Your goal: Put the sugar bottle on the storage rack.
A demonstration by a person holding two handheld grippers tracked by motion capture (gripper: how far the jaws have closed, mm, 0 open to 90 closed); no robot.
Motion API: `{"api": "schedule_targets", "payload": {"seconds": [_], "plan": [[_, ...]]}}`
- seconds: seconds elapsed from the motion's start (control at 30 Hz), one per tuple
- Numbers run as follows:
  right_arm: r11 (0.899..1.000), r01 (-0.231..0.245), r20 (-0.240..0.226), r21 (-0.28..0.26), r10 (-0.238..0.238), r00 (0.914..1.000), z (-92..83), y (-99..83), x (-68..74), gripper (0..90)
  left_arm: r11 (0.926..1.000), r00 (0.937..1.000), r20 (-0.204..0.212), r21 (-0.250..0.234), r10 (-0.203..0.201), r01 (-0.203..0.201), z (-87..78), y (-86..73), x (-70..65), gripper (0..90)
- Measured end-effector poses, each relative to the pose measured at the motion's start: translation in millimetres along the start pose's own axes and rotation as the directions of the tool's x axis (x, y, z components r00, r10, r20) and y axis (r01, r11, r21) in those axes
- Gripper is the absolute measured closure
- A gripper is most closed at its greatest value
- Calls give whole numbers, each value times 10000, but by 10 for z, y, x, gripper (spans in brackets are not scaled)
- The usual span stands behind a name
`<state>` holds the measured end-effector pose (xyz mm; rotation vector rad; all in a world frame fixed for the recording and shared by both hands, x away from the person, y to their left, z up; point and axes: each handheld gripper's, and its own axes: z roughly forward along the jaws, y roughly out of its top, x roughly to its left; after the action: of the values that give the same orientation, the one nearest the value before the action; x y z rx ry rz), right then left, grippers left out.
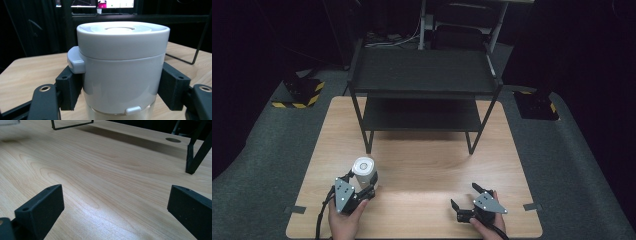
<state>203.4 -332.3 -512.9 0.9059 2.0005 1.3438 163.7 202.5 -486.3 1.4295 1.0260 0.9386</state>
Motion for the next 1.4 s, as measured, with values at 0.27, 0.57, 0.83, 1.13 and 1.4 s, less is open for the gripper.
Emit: {"api": "schedule_targets", "payload": {"seconds": [0.27, 0.57, 0.83, 1.13, 1.4], "plan": [[10000, -5, -17, -23, 5, 10000, -2, -4, -4, 6, 10000, 9998, 192, -54, 57, -56, 96, 189, -42, 296], [10000, -9, -25, -38, 9, 10000, -3, -6, -7, 6, 9999, 9995, 285, -33, 139, -138, 193, 384, -79, 296], [10000, -35, -37, -60, 34, 10000, -4, -9, -12, 6, 9998, 9990, 380, -30, 215, -214, 346, 666, -136, 296], [10000, -37, -39, -65, 37, 10000, -4, -10, -13, 6, 9996, 9982, 537, -101, 264, -259, 566, 988, -162, 296], [9999, -72, -36, -82, 72, 10000, -8, -13, -15, 6, 9992, 9979, 543, -204, 361, -350, 759, 1238, -195, 296]]}}
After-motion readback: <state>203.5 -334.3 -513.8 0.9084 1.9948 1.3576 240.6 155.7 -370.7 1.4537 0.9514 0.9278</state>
